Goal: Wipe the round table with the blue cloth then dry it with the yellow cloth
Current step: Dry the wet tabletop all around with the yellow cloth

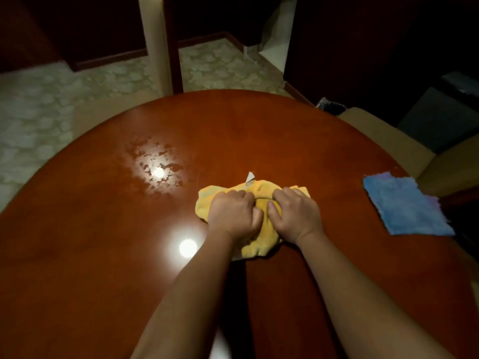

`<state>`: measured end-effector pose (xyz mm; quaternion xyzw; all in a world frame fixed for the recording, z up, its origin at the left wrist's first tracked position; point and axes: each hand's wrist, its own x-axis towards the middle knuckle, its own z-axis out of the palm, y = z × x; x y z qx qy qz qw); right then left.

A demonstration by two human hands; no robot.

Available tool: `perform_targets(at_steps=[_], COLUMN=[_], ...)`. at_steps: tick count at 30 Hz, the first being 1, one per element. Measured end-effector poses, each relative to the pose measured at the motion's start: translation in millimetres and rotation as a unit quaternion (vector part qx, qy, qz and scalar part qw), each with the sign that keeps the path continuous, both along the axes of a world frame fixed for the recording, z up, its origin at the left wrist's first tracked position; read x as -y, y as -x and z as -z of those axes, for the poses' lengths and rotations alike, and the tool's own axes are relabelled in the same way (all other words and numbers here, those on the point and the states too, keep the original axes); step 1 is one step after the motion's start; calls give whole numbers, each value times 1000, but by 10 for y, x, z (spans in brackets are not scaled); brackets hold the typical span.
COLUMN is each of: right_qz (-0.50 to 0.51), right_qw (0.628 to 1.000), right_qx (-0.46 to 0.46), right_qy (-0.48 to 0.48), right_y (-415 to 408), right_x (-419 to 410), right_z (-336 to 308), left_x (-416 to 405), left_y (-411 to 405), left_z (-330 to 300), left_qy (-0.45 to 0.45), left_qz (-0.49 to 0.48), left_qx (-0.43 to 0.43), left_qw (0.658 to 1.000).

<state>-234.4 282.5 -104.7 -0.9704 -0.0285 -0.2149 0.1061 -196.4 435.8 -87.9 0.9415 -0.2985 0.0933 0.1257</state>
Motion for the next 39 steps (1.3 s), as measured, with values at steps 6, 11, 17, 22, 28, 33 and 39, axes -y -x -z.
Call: perform_targets(at_steps=[6, 11, 17, 22, 28, 33, 39], right_qz=[-31, -109, -230, -256, -218, -153, -103], right_qw=[998, 991, 970, 965, 974, 987, 994], right_qx=[-41, -59, -66, -40, -34, -24, -15], right_qy=[-20, -48, -38, -38, -55, -47, -30], right_y=[562, 950, 915, 557, -141, -836, -1545], right_x=[-521, -1311, -2012, -2092, -2337, -2504, -2599], right_z=[-9, -42, -18, 51, 23, 23, 38], left_x=[-564, -1408, -2140, -2224, -2459, -2602, -2650], left_y=[606, 1153, 1506, 1216, 408, -478, -1263], left_z=[-19, -65, -69, -35, -26, 28, 45], left_qy=[-7, -28, -11, 2, 7, 21, 42], left_qz=[-5, -48, -151, -167, -145, -108, -91], left_qx=[-38, -59, -56, -46, -10, 14, 45], left_qw=[999, 997, 987, 985, 989, 994, 994])
